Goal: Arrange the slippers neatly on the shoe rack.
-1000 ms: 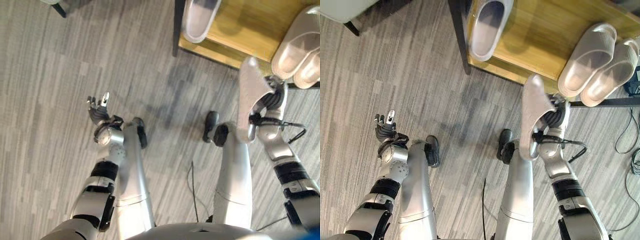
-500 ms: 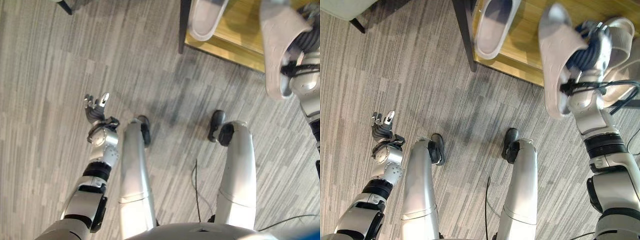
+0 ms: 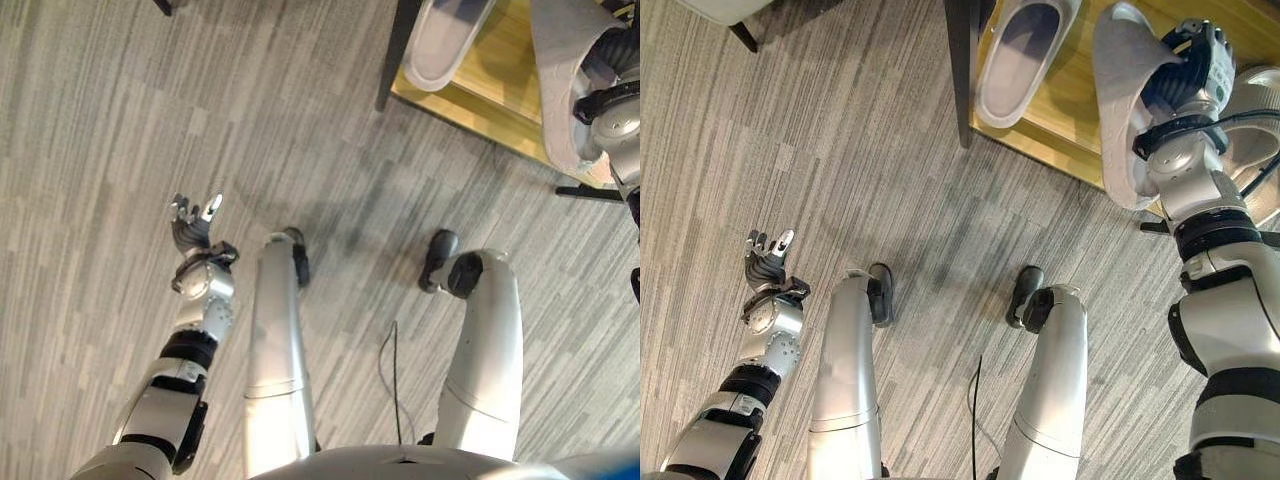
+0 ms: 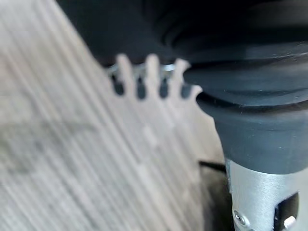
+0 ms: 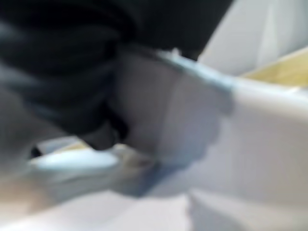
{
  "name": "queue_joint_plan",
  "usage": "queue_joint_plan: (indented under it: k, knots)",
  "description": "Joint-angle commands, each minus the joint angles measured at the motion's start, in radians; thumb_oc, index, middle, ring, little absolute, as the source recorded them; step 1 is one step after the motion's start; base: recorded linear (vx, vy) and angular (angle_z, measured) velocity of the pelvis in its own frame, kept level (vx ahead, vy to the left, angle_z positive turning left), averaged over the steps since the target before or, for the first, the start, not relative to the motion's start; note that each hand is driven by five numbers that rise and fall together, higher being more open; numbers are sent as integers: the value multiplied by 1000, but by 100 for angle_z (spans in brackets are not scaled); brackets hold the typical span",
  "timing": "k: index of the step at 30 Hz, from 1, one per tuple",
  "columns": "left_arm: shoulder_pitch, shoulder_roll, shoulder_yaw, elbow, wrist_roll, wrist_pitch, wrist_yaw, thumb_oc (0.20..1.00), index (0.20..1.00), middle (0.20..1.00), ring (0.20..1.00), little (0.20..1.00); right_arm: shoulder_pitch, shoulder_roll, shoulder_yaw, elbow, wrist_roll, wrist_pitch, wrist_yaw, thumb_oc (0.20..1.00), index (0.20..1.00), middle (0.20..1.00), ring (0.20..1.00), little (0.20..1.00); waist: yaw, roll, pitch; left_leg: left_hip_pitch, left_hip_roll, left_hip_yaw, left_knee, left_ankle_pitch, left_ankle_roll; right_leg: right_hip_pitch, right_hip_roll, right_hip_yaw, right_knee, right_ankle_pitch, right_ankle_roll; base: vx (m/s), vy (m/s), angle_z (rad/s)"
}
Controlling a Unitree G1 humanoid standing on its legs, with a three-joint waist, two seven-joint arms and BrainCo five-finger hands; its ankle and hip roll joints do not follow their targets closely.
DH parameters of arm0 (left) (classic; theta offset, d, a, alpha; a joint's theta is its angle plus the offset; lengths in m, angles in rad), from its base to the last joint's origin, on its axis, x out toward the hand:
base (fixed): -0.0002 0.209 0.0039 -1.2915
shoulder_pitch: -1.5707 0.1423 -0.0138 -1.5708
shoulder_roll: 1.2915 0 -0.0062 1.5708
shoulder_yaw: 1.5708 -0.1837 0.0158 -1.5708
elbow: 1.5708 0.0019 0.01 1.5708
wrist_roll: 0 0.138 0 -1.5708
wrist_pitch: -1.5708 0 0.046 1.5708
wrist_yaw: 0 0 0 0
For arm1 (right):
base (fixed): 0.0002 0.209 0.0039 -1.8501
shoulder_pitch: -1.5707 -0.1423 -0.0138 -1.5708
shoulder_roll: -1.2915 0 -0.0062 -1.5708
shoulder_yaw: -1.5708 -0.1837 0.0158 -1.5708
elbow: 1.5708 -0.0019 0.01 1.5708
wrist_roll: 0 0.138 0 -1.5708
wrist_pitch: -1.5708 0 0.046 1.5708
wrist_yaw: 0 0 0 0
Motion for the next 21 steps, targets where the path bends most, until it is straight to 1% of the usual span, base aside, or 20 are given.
queue_joint_plan:
  k: [1, 3, 6, 7, 8, 9, 10, 12, 14, 15, 16, 17, 18, 21]
  knots:
    - [-6, 25, 52, -43, 4, -35, -5, 1000, 1000, 1000, 1000, 1000, -90, -12, 8, 37, 55, -20, -23, 200, 200, 200, 200, 200, 4, 12, 44, 56, 8, -19, -115, 47, 34, 95, -23, 12, -36, -62, 8, 0, 0, 0]
    - [7, 35, 48, -52, 14, -33, -11, 1000, 1000, 1000, 1000, 1000, -121, -25, 30, 79, 61, -20, -13, 200, 200, 200, 200, 200, 10, 14, 42, 56, 2, -19, -121, 53, 33, 95, -22, 9, -44, -59, 10, 0, 0, 0]
    - [19, 36, 46, -37, 9, -34, -23, 1000, 1000, 1000, 1000, 1000, -146, -22, 56, 132, 62, -21, -8, 200, 200, 200, 200, 200, 14, 15, 40, 56, 1, -23, -129, 55, 30, 95, -22, 11, -48, -57, 14, 0, 0, 0]
    - [24, 34, 52, -33, -10, -36, -25, 1000, 1000, 1000, 1000, 1000, -147, -16, 64, 150, 64, -16, -2, 1000, 1000, 1000, 1000, 1000, 17, 13, 37, 56, 3, -23, -135, 58, 29, 95, -23, 9, -52, -56, 14, 31, -9, 1]
    - [31, 31, 60, -36, -29, -44, -26, 1000, 1000, 1000, 1000, 1000, -162, -13, 68, 173, 75, -9, 2, 1000, 1000, 1000, 1000, 1000, 21, 12, 36, 56, 1, -24, -141, 61, 29, 95, -23, 8, -55, -55, 13, 0, 0, 0]
    - [44, 29, 53, -54, -26, -44, -25, 1000, 1000, 1000, 1000, 1000, -185, -4, 57, 207, 126, -13, 13, 1000, 1000, 1000, 1000, 1000, 28, 7, 34, 56, -1, -25, -154, 69, 28, 95, -24, 4, -64, -48, 15, 0, 0, 0]
    - [45, 29, 53, -55, -25, -43, -25, 1000, 1000, 1000, 1000, 1000, -186, -3, 59, 210, 127, -14, 13, 1000, 1000, 1000, 1000, 1000, 29, 6, 32, 56, 0, -25, -153, 66, 28, 95, -23, 4, -63, -50, 15, 5, -9, 4]
    - [48, 41, 33, -69, -2, -36, -28, 1000, 1000, 1000, 1000, 1000, -210, 10, 47, 235, 205, -31, 37, 1000, 1000, 1000, 1000, 1000, 33, 3, 31, 56, -3, -26, -160, 73, 29, 95, -24, -2, -77, -41, 17, -1, -2, 9]
    - [49, 47, 27, -77, 10, -31, -30, 1000, 1000, 1000, 1000, 1000, -225, 14, 57, 251, 225, -34, 54, 1000, 1000, 1000, 1000, 1000, 34, -1, 31, 56, -4, -25, -164, 77, 29, 95, -24, -1, -83, -37, 17, -9, 3, 6]
    - [53, 62, 7, -83, 52, -25, -37, 1000, 1000, 1000, 1000, 1000, -239, 21, 61, 269, 256, -45, 70, 1000, 1000, 1000, 1000, 1000, 36, -5, 32, 56, -6, -25, -177, 85, 26, 95, -26, -1, -91, -30, 20, 0, 0, 0]
    - [53, 61, 7, -84, 52, -24, -36, 1000, 1000, 1000, 1000, 1000, -240, 21, 61, 270, 257, -46, 71, 1000, 1000, 1000, 1000, 1000, 36, -5, 32, 56, -6, -25, -178, 86, 26, 95, -26, -2, -92, -29, 20, 0, 0, 0]
    - [64, 73, -14, -91, 88, -16, -44, 1000, 1000, 1000, 1000, 1000, -253, 43, 46, 289, 303, -56, 68, 1000, 1000, 1000, 1000, 1000, 39, -5, 35, 56, -7, -24, -185, 92, 25, 95, -24, 0, -98, -26, 20, -13, 32, 2]
    - [75, 74, -21, -91, 92, -8, -50, 1000, 1000, 1000, 1000, 1000, -263, 56, 40, 292, 329, -60, 70, 1000, 1000, 1000, 1000, 1000, 40, -5, 36, 56, -9, -22, -185, 94, 26, 95, -24, 1, -96, -24, 19, -21, 44, 1]
    - [75, 77, -27, -76, 98, -2, -50, 1000, 1000, 1000, 1000, 1000, -268, 67, 41, 290, 335, -62, 65, 1000, 1000, 1000, 1000, 1000, 38, -6, 42, 56, -11, -21, -194, 102, 26, 95, -23, 6, -101, -14, 21, -10, 12, 0]
